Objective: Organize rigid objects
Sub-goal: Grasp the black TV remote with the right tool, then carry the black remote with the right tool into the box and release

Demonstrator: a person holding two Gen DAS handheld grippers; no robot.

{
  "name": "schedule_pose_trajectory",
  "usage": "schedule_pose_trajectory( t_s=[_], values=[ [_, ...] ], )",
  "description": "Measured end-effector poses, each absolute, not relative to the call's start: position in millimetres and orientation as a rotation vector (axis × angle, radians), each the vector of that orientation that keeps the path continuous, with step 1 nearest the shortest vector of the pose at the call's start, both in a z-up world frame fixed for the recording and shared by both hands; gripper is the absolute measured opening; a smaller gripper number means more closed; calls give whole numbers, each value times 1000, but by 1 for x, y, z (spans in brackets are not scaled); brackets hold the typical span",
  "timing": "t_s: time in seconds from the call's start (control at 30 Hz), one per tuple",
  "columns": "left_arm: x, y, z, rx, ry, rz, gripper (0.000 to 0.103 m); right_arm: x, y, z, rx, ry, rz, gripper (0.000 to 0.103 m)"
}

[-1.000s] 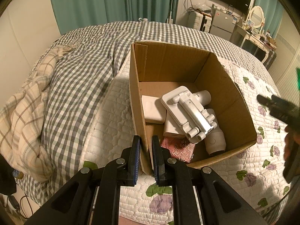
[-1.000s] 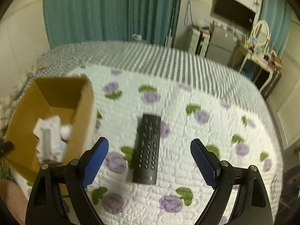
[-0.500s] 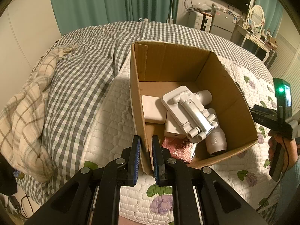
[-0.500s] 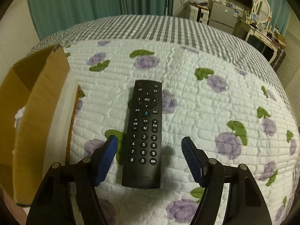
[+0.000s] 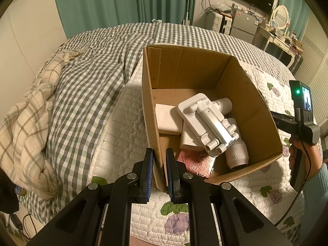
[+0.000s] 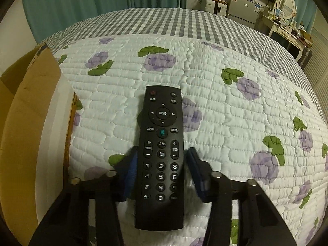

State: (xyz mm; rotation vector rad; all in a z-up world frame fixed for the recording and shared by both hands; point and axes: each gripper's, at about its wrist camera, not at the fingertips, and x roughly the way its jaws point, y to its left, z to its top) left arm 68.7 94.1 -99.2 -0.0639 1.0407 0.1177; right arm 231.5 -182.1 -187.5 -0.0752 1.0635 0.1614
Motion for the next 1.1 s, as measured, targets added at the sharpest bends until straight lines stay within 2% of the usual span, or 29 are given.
schedule_pose_trajectory(
  t_s=[0.47, 0.77, 0.97, 1.1],
  values=[
    [69, 94, -99, -64, 1040, 118, 12, 203, -190, -162, -112, 994, 165, 41],
    [69, 94, -100, -67, 1040, 118, 12, 193, -175, -80, -121, 846, 212, 41],
    [69, 94, -100, -66, 1041, 118, 12, 177, -133, -23, -138, 748, 313, 41],
    [69, 94, -101, -67, 1041, 117, 12, 168, -99, -6, -135, 727, 387, 41]
  ],
)
